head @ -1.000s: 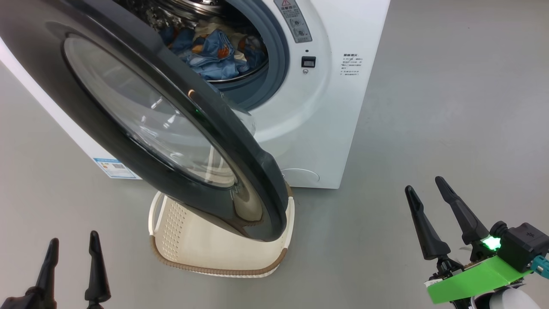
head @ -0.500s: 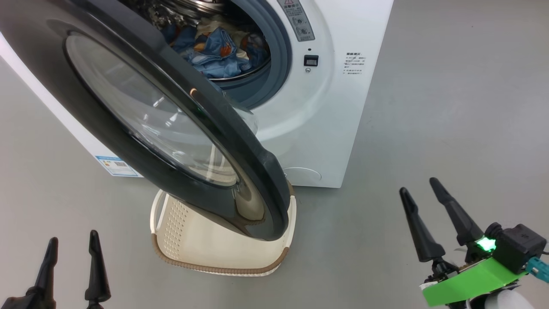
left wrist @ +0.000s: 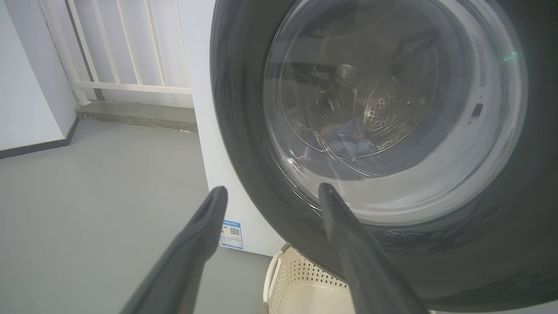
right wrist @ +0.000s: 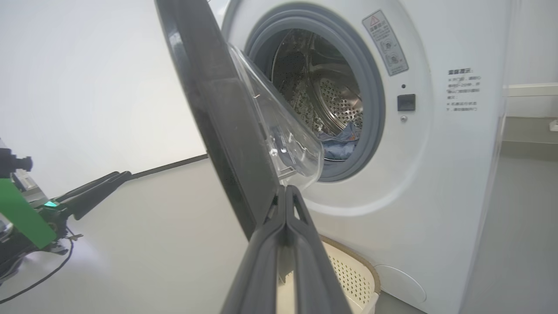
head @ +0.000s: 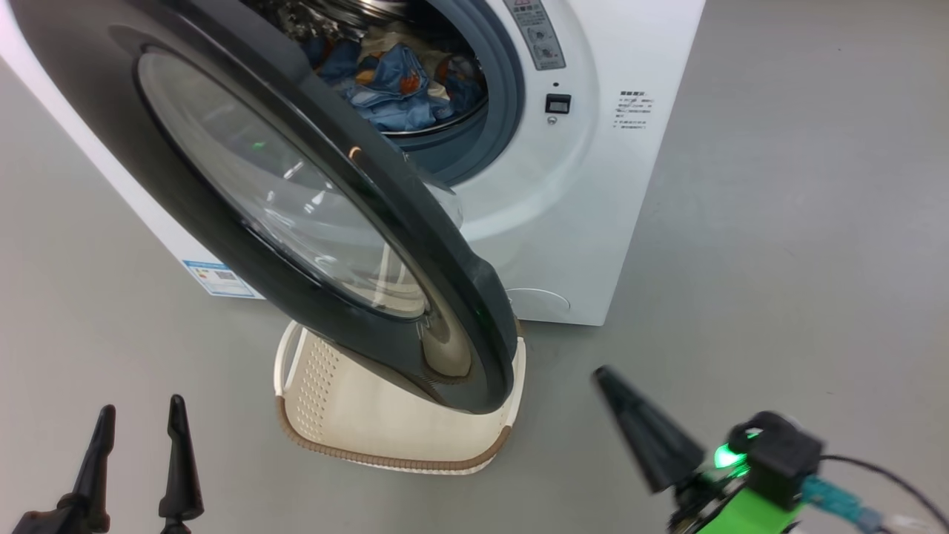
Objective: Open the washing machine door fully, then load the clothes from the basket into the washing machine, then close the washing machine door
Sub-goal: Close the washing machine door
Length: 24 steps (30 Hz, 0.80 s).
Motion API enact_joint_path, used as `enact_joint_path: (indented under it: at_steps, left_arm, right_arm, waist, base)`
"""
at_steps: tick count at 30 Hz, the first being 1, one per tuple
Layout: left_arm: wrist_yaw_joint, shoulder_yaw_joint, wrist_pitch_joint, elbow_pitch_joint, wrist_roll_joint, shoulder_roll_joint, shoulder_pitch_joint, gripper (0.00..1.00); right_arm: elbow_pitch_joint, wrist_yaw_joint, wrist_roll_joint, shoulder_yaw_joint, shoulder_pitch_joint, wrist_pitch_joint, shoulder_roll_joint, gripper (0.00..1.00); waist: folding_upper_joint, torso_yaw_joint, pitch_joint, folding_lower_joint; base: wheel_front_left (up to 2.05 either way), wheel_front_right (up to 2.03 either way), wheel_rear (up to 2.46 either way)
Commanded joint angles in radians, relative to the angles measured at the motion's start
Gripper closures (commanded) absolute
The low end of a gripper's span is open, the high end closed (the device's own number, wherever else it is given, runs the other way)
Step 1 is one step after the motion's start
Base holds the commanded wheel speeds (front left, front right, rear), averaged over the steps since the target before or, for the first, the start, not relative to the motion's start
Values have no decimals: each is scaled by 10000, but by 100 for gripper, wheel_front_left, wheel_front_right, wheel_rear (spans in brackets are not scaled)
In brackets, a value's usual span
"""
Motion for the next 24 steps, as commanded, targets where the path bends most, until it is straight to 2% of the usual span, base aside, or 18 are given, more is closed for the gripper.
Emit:
enact_joint_path:
  at_steps: [1,7,13,24]
  left_arm:
    - [-28,332,-66,-329,109,130,-161,0]
    - [-31,341,-66,-398,137,69,-120,0]
    - [-32,311,-66,-439,176,34,-130,0]
    - [-33,226,-66,-523,198,11,-114,0]
  right_arm:
    - [-230,56,-137,457,-269,-82,-2,100]
    - [4,56,-26,1655,-645,-82,138,100]
    - [335,56,158,2414,-1217,-82,329,100]
    - [1002,56,461,2700,-2028,-82,611,100]
  waist:
    - [0,42,-9,0]
    - [0,153,-3,0]
    - [0,284,50,0]
    - [0,536,91,0]
  base:
    - [0,0,0]
    - [0,0,0]
    - [0,0,0]
    - [0,0,0]
